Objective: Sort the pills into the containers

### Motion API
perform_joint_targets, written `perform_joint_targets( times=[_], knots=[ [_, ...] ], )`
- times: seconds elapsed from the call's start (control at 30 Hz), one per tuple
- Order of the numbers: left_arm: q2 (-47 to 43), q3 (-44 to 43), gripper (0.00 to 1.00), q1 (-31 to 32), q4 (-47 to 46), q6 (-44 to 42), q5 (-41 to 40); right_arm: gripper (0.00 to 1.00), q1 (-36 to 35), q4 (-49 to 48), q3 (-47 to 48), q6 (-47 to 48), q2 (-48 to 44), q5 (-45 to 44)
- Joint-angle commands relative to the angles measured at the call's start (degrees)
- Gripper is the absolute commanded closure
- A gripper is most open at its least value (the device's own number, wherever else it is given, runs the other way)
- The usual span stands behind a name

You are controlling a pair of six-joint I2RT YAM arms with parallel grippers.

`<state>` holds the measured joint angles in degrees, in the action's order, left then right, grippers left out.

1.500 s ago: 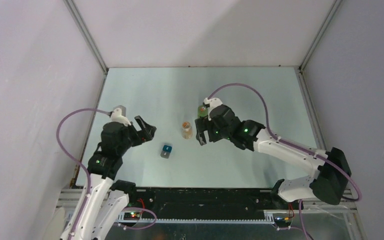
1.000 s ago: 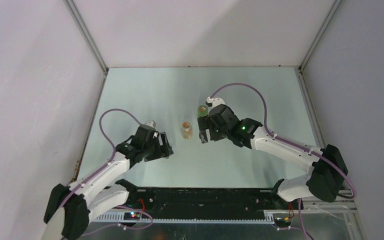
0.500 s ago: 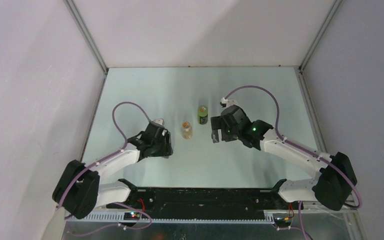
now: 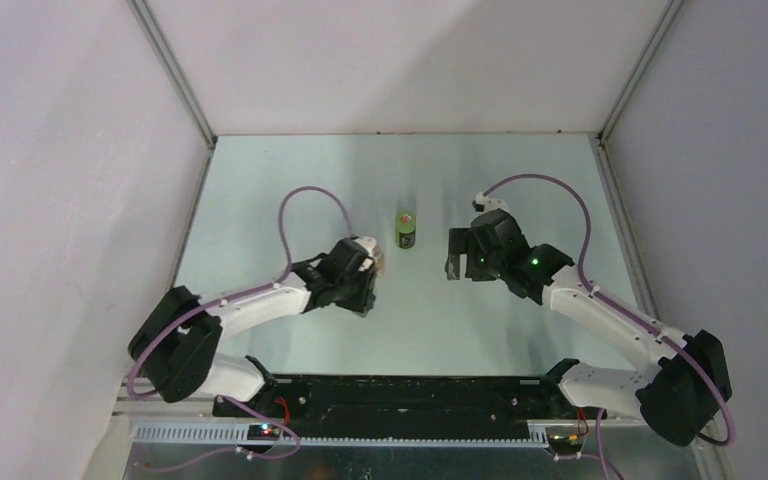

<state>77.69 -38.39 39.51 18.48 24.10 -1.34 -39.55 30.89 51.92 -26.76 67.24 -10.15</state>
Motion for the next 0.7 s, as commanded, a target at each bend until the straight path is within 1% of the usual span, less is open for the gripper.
perform_joint_targets(
  times=[0.0,0.07,0.17,0.37,0.47,0.53,0.6,0.67],
  knots=[
    [2.7,-7.0,0.75,8.2,-1.4,-5.4,0.9,0.12,4.1,2.2,-1.0,-2.5,-3.0,-1.2],
    [5.1,-10.8,0.73,11.5,-1.1,-7.7,0.9,0.12,6.7,3.0,-1.9,-4.0,-4.0,-0.7],
    [10.3,-18.0,0.71,16.0,-0.2,-12.4,3.0,0.12,10.6,4.2,-4.0,-6.0,-5.5,0.9],
    [22.4,-31.7,0.70,19.6,1.9,-20.9,8.2,0.13,21.1,6.7,-8.3,-10.2,-9.7,4.9],
    [27.5,-34.8,0.67,19.8,1.4,-23.6,9.4,0.13,25.3,7.8,-10.2,-11.5,-11.7,7.2],
    [29.1,-36.2,0.63,19.8,0.8,-24.7,9.8,0.13,28.2,8.1,-11.5,-11.7,-13.2,9.0],
    [29.7,-35.7,0.55,19.8,-0.6,-25.9,9.8,0.13,30.4,8.3,-12.5,-11.6,-14.4,10.8],
    [29.9,-35.0,0.49,19.9,-1.9,-26.5,10.0,0.14,31.8,8.3,-13.4,-11.4,-15.2,12.2]
  ],
)
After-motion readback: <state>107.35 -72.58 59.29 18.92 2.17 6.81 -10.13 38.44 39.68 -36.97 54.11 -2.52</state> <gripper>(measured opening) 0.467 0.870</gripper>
